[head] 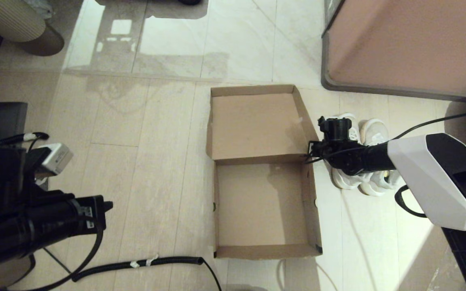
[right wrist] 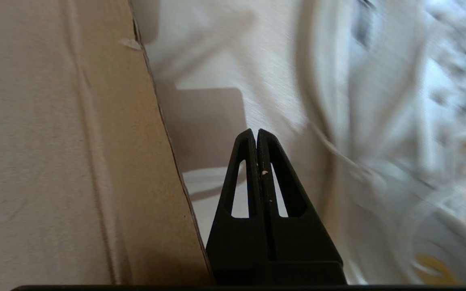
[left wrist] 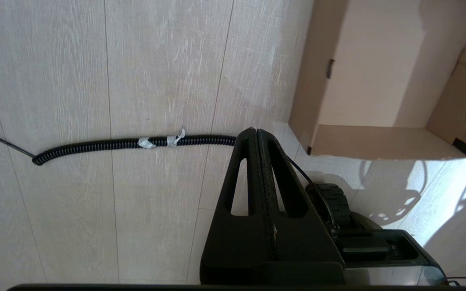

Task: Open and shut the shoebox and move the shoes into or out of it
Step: Put the shoes into the shoe box

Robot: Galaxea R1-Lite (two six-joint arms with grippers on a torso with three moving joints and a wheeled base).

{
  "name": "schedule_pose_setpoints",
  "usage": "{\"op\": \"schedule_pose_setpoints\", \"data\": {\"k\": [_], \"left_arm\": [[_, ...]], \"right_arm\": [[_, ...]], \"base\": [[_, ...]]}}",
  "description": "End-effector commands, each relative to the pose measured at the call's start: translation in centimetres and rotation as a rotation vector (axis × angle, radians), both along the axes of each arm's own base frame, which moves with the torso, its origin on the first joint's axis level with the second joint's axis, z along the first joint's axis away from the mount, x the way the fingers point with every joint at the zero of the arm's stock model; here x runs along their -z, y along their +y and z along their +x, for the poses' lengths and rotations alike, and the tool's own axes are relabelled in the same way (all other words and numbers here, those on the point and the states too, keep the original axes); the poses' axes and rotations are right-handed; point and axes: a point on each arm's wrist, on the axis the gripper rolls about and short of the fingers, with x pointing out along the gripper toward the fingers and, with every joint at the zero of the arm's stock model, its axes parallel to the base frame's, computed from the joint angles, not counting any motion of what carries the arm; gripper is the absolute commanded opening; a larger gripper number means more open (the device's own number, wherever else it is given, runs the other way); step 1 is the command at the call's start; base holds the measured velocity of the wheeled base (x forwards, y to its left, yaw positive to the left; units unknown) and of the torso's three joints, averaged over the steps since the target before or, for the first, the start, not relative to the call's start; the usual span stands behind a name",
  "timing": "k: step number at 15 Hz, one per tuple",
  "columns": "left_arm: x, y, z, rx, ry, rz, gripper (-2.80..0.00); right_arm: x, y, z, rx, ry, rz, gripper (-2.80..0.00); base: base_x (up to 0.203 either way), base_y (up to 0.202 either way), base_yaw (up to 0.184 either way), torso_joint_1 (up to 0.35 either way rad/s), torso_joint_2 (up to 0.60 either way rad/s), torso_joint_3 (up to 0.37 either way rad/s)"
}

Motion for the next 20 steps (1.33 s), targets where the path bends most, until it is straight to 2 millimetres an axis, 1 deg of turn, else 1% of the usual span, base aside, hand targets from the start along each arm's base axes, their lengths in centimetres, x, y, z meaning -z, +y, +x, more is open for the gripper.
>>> {"op": "schedule_pose_setpoints", "data": {"k": [1,2,3,6,11,12,16,18,19,20], "left_arm": [[0.0,0.1,-0.3,-0.002,-0.002,-0.001,-2.80],[0.0,0.1,-0.3,-0.002,-0.005,-0.002,-2.80],[-0.1,0.1,-0.4,-0.004,-0.008,-0.002,-2.80],[-0.1,0.1,-0.3,-0.003,-0.010,-0.002,-2.80],[-0.1,0.1,-0.3,-0.001,-0.007,-0.003,-2.80],[-0.1,0.1,-0.3,-0.001,-0.007,-0.005,-2.80],[-0.3,0.1,-0.4,-0.001,-0.016,-0.008,-2.80],[-0.4,0.2,-0.8,-0.002,-0.025,-0.009,-2.80],[-0.4,0.3,-1.0,-0.002,-0.030,-0.010,-2.80],[-0.5,0.4,-1.3,-0.001,-0.036,-0.011,-2.80]], "right_arm": [[-0.7,-0.8,-1.1,0.012,0.008,0.006,-2.80],[-0.2,-0.9,-1.5,0.015,0.021,0.013,-2.80],[-0.3,-0.9,-1.8,0.018,0.010,0.028,-2.80],[-1.7,-0.9,-2.9,0.016,-0.015,0.052,-2.80],[-3.7,-0.8,-5.2,-0.017,0.010,0.057,-2.80],[-3.8,-0.9,-5.8,-0.021,0.025,0.056,-2.80],[-3.5,-0.6,-9.1,-0.042,0.096,0.072,-2.80],[-2.1,-0.2,-11.1,-0.060,0.164,0.097,-2.80],[-1.3,-0.1,-11.7,-0.061,0.189,0.099,-2.80],[-0.9,-0.1,-11.9,-0.064,0.169,0.105,-2.80]], "base": [[0.000,0.000,0.000,0.000,0.00,0.000],[0.000,0.000,0.000,0.000,0.00,0.000],[0.000,0.000,0.000,0.000,0.00,0.000],[0.000,0.000,0.000,0.000,0.00,0.000],[0.000,0.000,0.000,0.000,0.00,0.000],[0.000,0.000,0.000,0.000,0.00,0.000],[0.000,0.000,0.000,0.000,0.00,0.000],[0.000,0.000,0.000,0.000,0.00,0.000],[0.000,0.000,0.000,0.000,0.00,0.000],[0.000,0.000,0.000,0.000,0.00,0.000]]}}
